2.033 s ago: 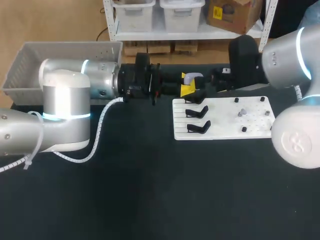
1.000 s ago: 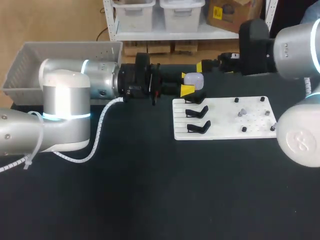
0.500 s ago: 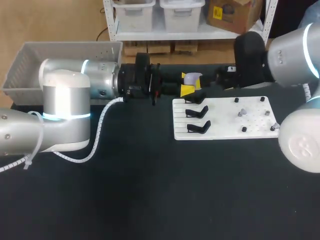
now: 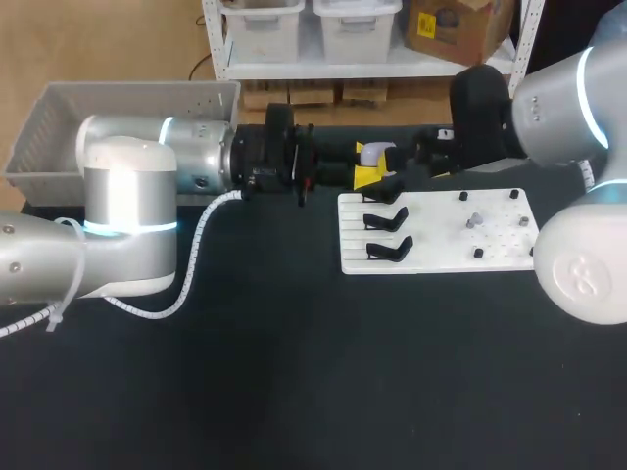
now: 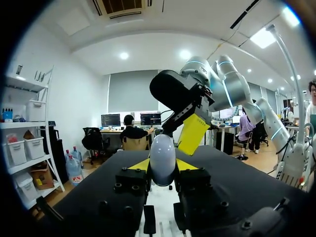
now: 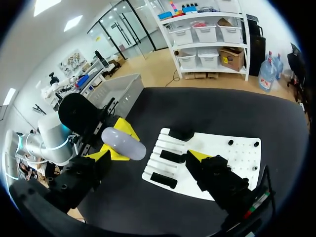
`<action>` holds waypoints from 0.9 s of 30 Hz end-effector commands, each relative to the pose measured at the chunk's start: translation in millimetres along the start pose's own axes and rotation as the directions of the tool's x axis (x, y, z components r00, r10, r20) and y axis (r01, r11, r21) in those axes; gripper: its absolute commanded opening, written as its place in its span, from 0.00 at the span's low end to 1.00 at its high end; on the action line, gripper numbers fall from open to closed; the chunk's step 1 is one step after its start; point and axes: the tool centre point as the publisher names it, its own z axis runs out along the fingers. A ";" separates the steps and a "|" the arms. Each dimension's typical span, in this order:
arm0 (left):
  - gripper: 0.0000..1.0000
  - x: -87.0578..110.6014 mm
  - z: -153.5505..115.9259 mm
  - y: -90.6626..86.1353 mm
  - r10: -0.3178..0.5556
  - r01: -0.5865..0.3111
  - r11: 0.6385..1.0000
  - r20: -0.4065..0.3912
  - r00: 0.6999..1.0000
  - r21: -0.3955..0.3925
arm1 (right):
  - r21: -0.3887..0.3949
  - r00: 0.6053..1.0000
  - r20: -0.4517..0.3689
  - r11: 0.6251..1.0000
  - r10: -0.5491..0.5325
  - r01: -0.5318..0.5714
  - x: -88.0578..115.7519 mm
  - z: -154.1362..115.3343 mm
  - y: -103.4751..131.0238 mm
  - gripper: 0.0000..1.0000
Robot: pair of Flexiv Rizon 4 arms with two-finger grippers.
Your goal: Pick up each earbud case from the left stands, insert the matching earbuds, close the lid, and place the case in the box.
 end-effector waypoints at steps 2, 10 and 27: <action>0.00 1.0 0.3 -0.3 0.003 -0.003 1.000 0.002 1.000 -0.002 | -0.004 1.000 0.000 1.000 0.005 -0.005 -7.1 1.8 -2.5 1.00; 0.00 1.0 0.3 -0.3 0.003 -0.003 1.000 0.002 1.000 -0.002 | -0.005 1.000 0.017 1.000 0.000 0.001 -13.0 -0.8 -0.5 1.00; 0.00 1.0 0.3 -0.3 0.003 -0.003 1.000 0.002 1.000 -0.002 | 0.270 0.981 0.025 0.946 -0.194 0.181 -12.5 -62.5 -8.6 1.00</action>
